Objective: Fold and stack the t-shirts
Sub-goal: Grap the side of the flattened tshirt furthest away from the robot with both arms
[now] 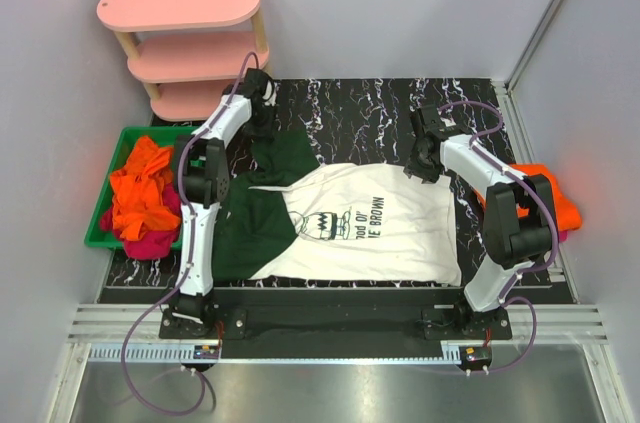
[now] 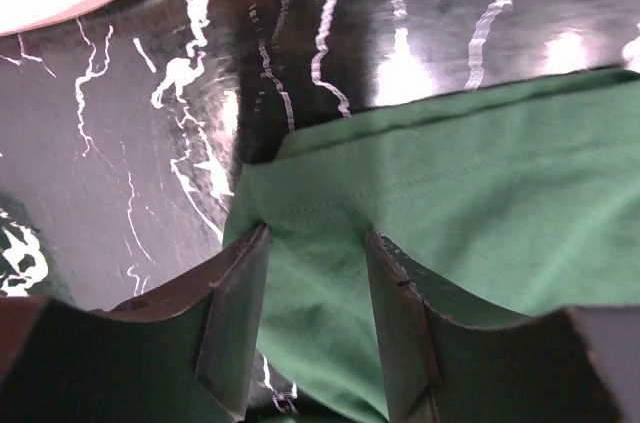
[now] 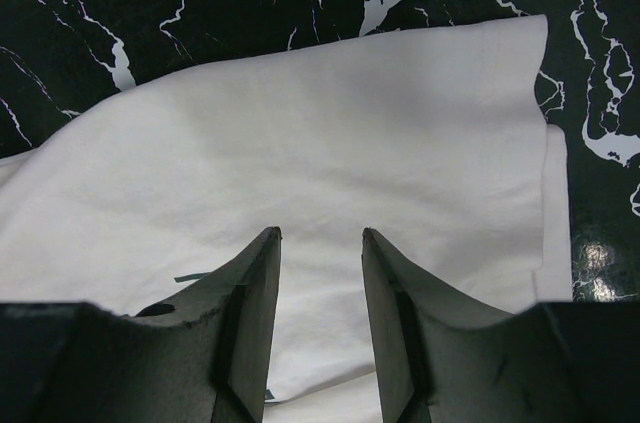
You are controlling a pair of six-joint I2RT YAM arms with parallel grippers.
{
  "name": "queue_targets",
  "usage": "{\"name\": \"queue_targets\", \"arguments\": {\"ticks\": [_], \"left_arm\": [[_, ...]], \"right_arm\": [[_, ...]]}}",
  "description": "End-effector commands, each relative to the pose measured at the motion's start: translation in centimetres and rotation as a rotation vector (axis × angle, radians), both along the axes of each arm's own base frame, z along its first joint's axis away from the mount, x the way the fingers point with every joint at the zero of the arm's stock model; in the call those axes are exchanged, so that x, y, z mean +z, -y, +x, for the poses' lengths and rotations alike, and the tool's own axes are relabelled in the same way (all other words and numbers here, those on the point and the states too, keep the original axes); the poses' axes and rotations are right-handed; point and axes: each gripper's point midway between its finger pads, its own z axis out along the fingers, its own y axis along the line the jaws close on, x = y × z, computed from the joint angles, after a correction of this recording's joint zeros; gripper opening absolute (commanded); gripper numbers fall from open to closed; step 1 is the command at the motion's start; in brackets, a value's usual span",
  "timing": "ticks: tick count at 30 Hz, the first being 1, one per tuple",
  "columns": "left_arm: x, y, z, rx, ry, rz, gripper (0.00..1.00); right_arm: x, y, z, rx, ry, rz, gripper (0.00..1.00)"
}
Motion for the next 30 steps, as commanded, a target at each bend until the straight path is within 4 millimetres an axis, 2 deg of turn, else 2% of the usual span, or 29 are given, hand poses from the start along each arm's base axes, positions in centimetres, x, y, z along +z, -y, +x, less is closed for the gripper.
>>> {"name": "queue_targets", "arguments": {"ticks": [1, 6, 9, 12, 14, 16, 17, 18, 19, 20, 22, 23, 25, 27, 30], "left_arm": [[0.7, -2.0, 1.8, 0.068, 0.048, 0.03, 0.48], [0.0, -2.2, 1.6, 0.072, 0.034, 0.036, 0.44], [0.1, -2.4, 1.6, 0.076, 0.035, 0.044, 0.32], [0.4, -2.5, 1.7, 0.079, 0.046, 0.051, 0.1], [1.1, -2.4, 1.8, 0.072, 0.057, 0.046, 0.0], [1.6, -2.2, 1.7, 0.067, 0.071, 0.045, 0.0], [3.2, -2.1, 1.8, 0.062, 0.104, 0.039, 0.0], [3.0, -2.1, 1.1, 0.058, 0.097, 0.043, 0.0], [3.7, -1.6, 1.4, 0.047, 0.132, 0.037, 0.0], [5.9, -1.3, 1.3, 0.031, 0.179, 0.034, 0.0], [6.7, -0.5, 0.4, 0.002, 0.201, 0.039, 0.0], [8.6, -0.4, 0.2, -0.003, 0.236, 0.034, 0.0], [9.2, -0.1, -0.6, -0.01, 0.239, 0.013, 0.0], [10.8, 0.0, -1.3, -0.006, 0.261, -0.001, 0.0], [12.0, 0.0, -2.5, -0.016, 0.27, -0.019, 0.0]], "right_arm": [[1.8, -0.3, 1.1, 0.019, 0.052, 0.009, 0.46], [1.5, -0.2, 1.0, 0.019, 0.046, 0.002, 0.46], [1.4, -0.3, 1.0, 0.02, 0.039, 0.005, 0.46], [1.1, -0.4, 1.0, 0.02, 0.032, 0.011, 0.46], [0.9, -0.4, 0.8, 0.019, 0.024, 0.011, 0.46], [0.8, -0.4, 0.8, 0.018, 0.024, 0.009, 0.45], [0.8, -0.3, 0.8, 0.018, 0.025, 0.008, 0.45], [0.8, -0.2, 0.8, 0.013, 0.025, 0.004, 0.45], [1.0, 0.1, 0.8, 0.003, 0.033, -0.007, 0.45], [1.1, 0.2, 0.8, -0.005, 0.038, -0.014, 0.45], [1.3, 0.6, 1.0, -0.022, 0.054, -0.025, 0.45], [1.3, 0.7, 1.2, -0.027, 0.056, -0.025, 0.46], [1.0, 0.8, 1.5, -0.038, 0.049, -0.02, 0.46], [0.7, 1.4, 1.9, -0.068, 0.046, -0.015, 0.45], [-0.2, 2.6, 2.1, -0.122, 0.031, -0.02, 0.45]]}}
